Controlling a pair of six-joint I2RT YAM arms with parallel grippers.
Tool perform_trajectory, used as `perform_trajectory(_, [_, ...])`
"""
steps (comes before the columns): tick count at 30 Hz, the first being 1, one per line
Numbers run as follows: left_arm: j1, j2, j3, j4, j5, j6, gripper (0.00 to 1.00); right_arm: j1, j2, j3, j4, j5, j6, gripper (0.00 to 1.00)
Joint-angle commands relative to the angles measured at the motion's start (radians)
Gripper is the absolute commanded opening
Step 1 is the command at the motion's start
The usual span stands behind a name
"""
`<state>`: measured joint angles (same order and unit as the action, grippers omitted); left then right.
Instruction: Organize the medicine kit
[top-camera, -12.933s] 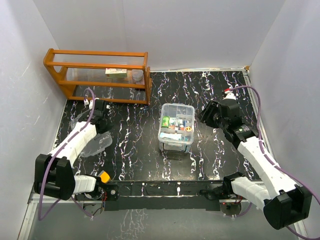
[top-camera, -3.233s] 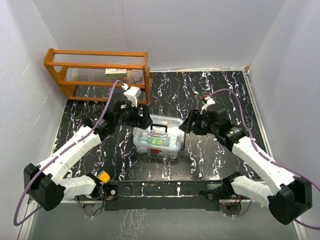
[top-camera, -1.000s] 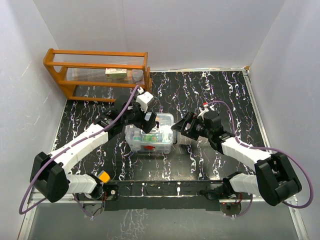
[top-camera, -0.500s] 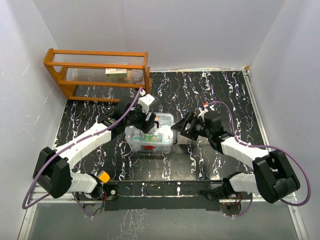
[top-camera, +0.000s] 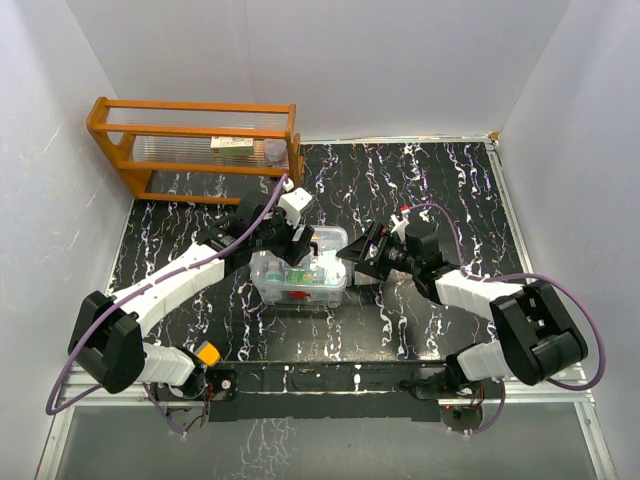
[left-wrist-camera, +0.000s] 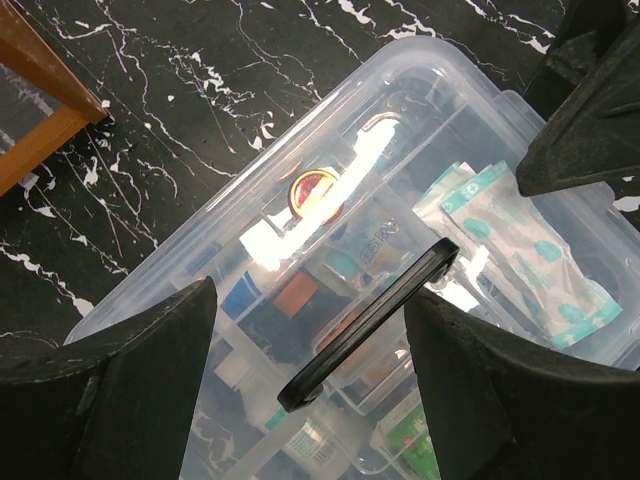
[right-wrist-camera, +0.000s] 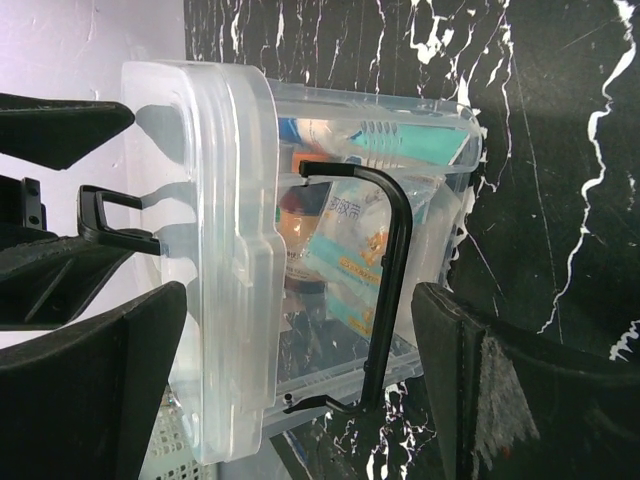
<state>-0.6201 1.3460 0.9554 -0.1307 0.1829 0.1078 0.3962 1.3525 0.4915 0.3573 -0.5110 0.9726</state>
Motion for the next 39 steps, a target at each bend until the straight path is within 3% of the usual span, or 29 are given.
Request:
perform_trajectory(1, [-0.033,0.018,-0.026,-0.075,-0.056,0.034,0.74,0.002,0.047,-0.038,0.119,-0.059,0.047,0.93])
perform_trajectory(6, [-0.041,0.018,-0.029,-0.078,-0.077,0.022,0.73,0.002,0.052,-0.035,0.15,-0.091,0.075,0.87])
perform_trajectory(10, [-0.042,0.016,-0.034,-0.077,-0.079,0.01,0.72,0.002,0.015,-0.002,-0.017,-0.002,0.035,0.67])
perform_trajectory(16, [-0.043,0.007,-0.036,-0.085,-0.089,-0.02,0.72,0.002,-0.05,0.046,-0.187,0.058,-0.009,0.49])
perform_trajectory(30, [-0.044,-0.042,-0.06,-0.098,-0.106,-0.045,0.71,0.052,-0.119,0.212,-0.453,0.156,-0.1,0.41])
perform_trajectory(39, [-0.044,-0.039,-0.073,-0.088,-0.118,-0.061,0.7,0.147,-0.097,0.341,-0.623,0.32,-0.117,0.29])
